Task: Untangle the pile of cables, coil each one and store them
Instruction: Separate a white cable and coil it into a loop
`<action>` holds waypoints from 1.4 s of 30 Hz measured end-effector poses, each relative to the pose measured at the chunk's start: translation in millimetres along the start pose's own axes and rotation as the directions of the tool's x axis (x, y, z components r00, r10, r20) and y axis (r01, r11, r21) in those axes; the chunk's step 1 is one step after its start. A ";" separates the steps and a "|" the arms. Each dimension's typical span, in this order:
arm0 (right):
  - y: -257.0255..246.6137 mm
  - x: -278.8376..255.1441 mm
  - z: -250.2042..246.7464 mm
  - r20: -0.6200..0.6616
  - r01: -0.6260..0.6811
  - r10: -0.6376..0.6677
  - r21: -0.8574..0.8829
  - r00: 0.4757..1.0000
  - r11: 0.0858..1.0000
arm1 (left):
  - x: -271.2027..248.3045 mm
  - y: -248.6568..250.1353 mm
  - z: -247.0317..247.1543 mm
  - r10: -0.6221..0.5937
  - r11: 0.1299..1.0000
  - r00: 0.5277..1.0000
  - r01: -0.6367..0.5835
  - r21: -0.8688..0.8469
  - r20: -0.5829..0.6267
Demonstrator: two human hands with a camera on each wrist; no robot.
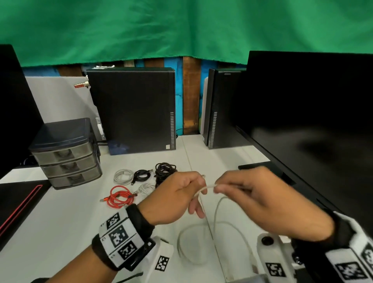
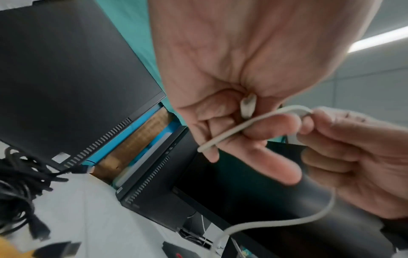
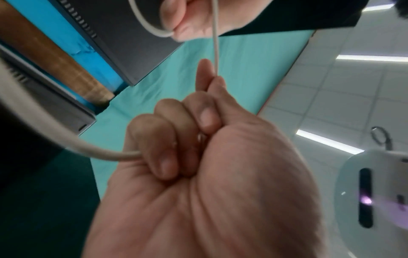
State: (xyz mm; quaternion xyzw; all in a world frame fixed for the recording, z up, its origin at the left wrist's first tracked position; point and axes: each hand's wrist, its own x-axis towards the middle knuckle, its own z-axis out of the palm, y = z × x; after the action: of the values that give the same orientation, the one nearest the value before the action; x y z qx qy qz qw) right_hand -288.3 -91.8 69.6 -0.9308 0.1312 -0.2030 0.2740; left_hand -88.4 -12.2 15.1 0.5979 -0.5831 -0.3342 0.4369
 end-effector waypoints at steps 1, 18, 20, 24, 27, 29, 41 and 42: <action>1.8 -0.2 -5.3 -0.054 0.006 -0.004 0.030 0.999 1.000 | -0.6 2.2 0.1 -0.019 0.999 1.000 0.020 -0.036 0.012; 46.1 14.3 93.2 0.067 -0.108 0.100 0.134 0.993 0.985 | 5.0 19.5 -18.9 -0.010 0.715 0.956 -0.198 -0.671 -0.293; 35.0 10.0 86.6 0.093 -0.023 0.023 0.003 0.995 1.000 | 8.3 12.7 -23.2 -0.043 0.761 0.934 -0.200 -0.617 -0.355; 8.3 4.9 66.5 0.156 0.112 -0.091 -0.129 0.984 0.985 | 5.9 13.4 -24.9 -0.009 0.931 0.925 -0.132 -0.341 -0.380; -5.4 2.3 44.4 0.099 0.167 -0.155 -0.125 0.983 0.978 | 2.2 11.1 -12.6 0.093 0.995 0.947 -0.095 0.008 -0.307; -9.0 0.7 25.7 -0.004 0.164 -0.165 -0.091 0.986 0.982 | -1.2 11.1 -5.1 0.102 0.993 0.980 -0.091 0.070 -0.168; 56.7 25.4 20.1 -0.436 0.000 0.090 0.202 0.895 0.979 | -12.6 43.5 -10.3 0.102 0.718 0.991 -0.134 -0.683 -0.087; 61.7 26.0 27.5 -0.410 -0.019 0.110 0.219 0.905 0.976 | -12.1 45.2 -10.3 0.110 0.711 0.988 -0.157 -0.685 -0.112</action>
State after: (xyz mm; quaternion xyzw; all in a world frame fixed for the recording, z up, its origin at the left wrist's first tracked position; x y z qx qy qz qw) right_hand -261.2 -138.8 21.7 -0.8263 0.1957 -0.4020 0.3426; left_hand -98.5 3.9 59.1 0.3581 -0.4439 -0.4760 0.6694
